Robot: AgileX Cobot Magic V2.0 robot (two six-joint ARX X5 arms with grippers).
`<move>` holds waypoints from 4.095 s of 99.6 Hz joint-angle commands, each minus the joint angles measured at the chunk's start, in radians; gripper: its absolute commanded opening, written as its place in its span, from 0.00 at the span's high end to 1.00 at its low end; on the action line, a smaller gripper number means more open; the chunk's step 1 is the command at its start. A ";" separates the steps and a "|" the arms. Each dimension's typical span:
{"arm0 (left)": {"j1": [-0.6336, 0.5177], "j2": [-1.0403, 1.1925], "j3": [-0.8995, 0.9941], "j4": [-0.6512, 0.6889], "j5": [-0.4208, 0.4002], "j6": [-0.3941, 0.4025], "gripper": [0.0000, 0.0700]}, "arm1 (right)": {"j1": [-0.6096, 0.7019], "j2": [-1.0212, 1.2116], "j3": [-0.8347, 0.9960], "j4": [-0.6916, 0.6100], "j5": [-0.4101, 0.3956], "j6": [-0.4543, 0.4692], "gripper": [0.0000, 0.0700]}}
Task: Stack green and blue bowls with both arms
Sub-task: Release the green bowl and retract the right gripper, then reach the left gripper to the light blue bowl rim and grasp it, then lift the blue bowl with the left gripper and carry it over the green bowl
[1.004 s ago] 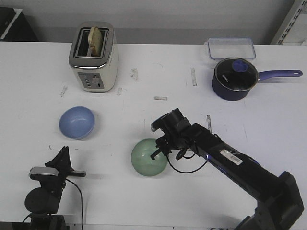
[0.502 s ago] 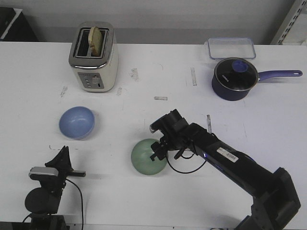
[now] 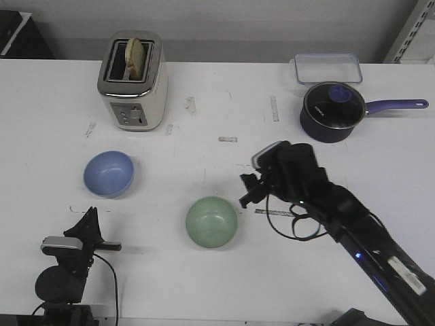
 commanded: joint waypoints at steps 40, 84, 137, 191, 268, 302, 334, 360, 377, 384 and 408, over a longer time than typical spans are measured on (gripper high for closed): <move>0.000 -0.002 -0.020 0.012 0.002 -0.002 1.00 | -0.377 -0.494 -0.332 0.045 0.118 -0.055 1.00; 0.000 -0.002 0.057 0.090 -0.055 -0.061 1.00 | -0.463 -0.816 -0.709 0.173 0.118 -0.051 1.00; 0.000 0.624 1.006 -0.460 -0.062 -0.082 0.55 | -0.463 -0.813 -0.709 0.174 0.109 -0.050 1.00; 0.116 1.302 1.169 -0.653 -0.060 -0.162 0.19 | -0.463 -0.813 -0.709 0.173 0.106 -0.050 1.00; 0.151 1.585 1.169 -0.645 -0.024 -0.194 1.00 | -0.463 -0.813 -0.709 0.167 0.107 -0.051 1.00; 0.152 1.538 1.243 -0.653 0.048 -0.194 1.00 | -0.463 -0.813 -0.709 0.167 0.107 -0.051 1.00; 0.051 1.355 1.368 -0.715 0.270 -0.217 1.00 | -0.463 -0.813 -0.709 0.167 0.107 -0.050 1.00; -0.243 1.283 1.368 -0.920 0.315 -0.179 1.00 | -0.463 -0.813 -0.709 0.167 0.107 -0.051 1.00; -0.423 1.328 1.367 -0.984 0.307 -0.152 1.00 | -0.463 -0.813 -0.709 0.167 0.107 -0.050 1.00; -0.480 1.361 1.367 -0.987 0.301 -0.146 1.00 | -0.463 -0.813 -0.709 0.167 0.107 -0.048 1.00; -0.587 1.510 1.367 -0.951 0.283 -0.125 1.00 | -0.463 -0.813 -0.709 0.167 0.107 -0.047 1.00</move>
